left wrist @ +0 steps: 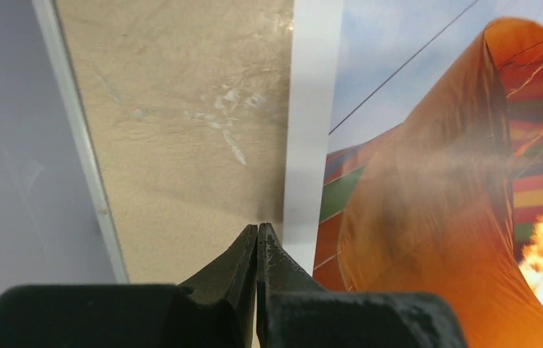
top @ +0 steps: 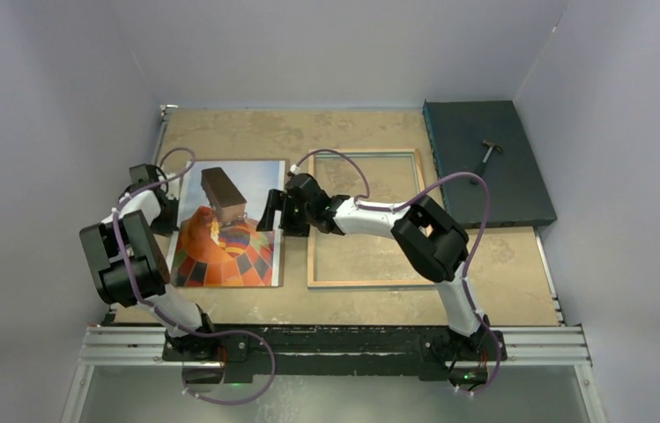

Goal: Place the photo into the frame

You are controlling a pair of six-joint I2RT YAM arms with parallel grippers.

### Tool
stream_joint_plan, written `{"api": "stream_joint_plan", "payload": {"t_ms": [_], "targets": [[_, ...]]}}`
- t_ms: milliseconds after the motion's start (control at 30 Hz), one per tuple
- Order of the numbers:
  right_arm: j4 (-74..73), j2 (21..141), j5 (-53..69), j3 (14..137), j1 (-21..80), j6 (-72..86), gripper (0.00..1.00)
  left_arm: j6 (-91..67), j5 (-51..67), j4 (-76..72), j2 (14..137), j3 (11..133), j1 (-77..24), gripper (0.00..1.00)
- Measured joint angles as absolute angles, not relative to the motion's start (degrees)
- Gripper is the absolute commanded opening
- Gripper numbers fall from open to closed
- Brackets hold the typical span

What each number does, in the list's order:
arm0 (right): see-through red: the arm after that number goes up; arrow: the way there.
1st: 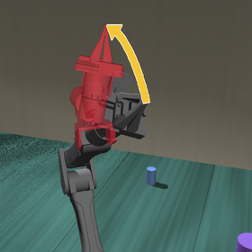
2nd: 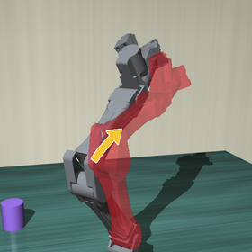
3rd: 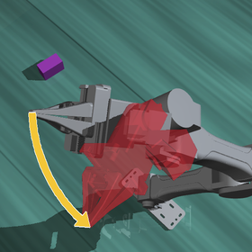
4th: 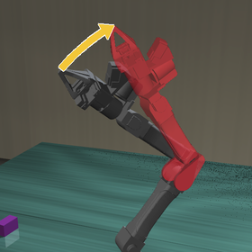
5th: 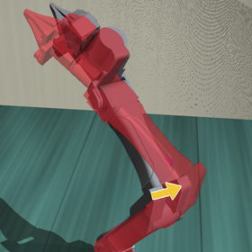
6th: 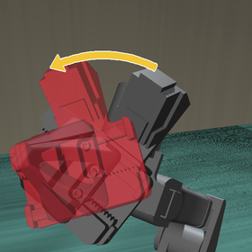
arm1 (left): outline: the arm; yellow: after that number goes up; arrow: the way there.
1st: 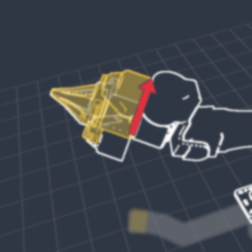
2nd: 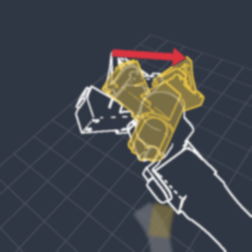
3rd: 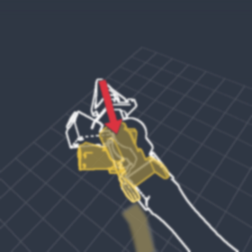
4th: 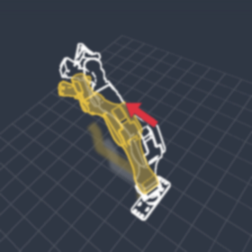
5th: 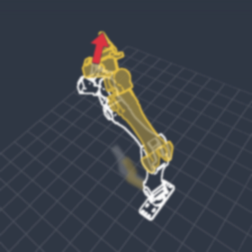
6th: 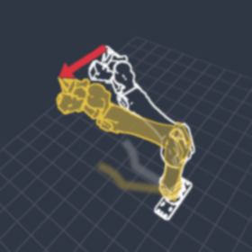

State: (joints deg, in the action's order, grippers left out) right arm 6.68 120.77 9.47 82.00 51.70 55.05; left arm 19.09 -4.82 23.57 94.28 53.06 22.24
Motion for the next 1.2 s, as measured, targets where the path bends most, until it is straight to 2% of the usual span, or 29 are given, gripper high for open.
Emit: {"api": "stream_joint_plan", "payload": {"t_ms": [100,167,333,433,733,1200], "targets": [[5.10,120.73,6.85,82.00,51.70,54.00,0.87,19.18,-3.64,28.62,94.26,56.99,23.24,0.10],[4.45,120.68,5.54,82.00,51.70,53.34,0.87,19.25,-3.42,29.71,94.04,59.86,23.77,0.12],[3.31,120.68,4.19,81.73,51.70,52.66,0.87,19.25,-5.32,28.01,93.43,61.71,24.12,0.09],[3.33,120.68,3.77,81.73,51.70,52.47,0.87,19.18,-6.92,25.69,94.59,59.68,24.12,0.05],[3.25,120.68,3.51,81.82,51.70,52.45,0.87,19.07,-7.68,21.96,97.54,55.16,23.88,0.00],[3.79,122.37,5.74,83.74,51.68,54.87,0.88,19.16,-2.66,23.31,94.13,52.16,21.28,0.00]]}}
